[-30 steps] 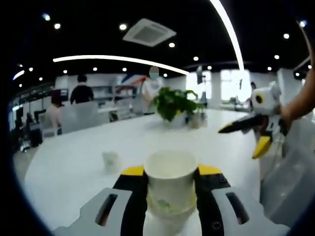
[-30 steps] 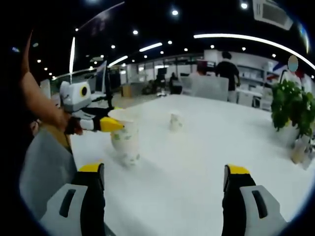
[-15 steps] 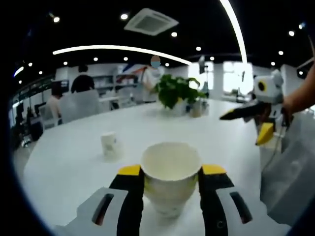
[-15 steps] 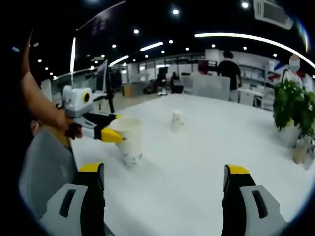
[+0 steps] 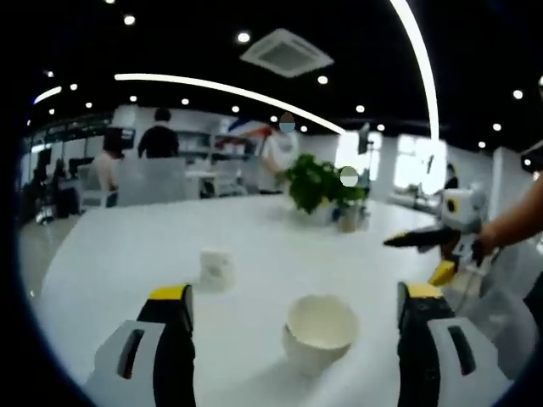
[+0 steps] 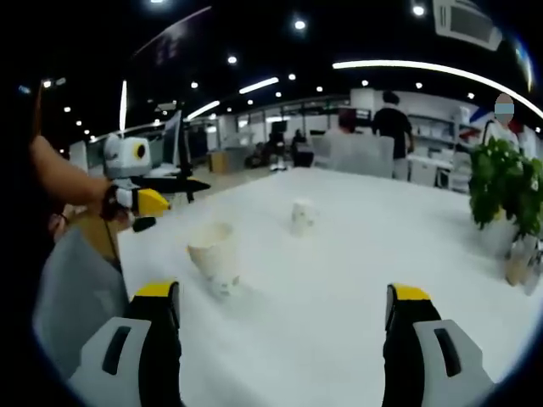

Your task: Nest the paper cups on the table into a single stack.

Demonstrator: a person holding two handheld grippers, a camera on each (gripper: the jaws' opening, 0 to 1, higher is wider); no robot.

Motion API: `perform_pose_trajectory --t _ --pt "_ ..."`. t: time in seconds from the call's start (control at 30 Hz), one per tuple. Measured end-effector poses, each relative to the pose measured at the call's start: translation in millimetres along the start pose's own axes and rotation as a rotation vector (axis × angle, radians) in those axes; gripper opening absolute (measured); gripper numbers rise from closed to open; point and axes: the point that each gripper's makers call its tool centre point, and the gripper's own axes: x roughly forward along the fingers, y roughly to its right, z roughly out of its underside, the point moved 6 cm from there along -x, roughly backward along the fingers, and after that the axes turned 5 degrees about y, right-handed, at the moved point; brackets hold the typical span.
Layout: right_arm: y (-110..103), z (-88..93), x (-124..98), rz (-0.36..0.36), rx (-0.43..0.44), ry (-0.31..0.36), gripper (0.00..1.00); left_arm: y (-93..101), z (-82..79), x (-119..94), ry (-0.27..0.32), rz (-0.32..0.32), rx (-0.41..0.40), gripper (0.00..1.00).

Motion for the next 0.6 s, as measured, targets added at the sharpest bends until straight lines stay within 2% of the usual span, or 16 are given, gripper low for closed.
perform_pose_trajectory --t 0.2,0.33,0.6 --pt "6 -5.4 6 -0.001 -0.020 0.016 1.00 -26.4 -1.8 -25 -0.021 -0.054 0.033 0.99" --pt "13 -8.5 10 -0.003 -0.033 0.014 1.00 -45.4 -2.9 -45 -0.003 -0.106 0.030 0.99" --pt "26 -12.3 22 -0.011 -0.050 0.020 1.00 -57.4 7.0 -79 -0.030 -0.123 0.050 0.99"
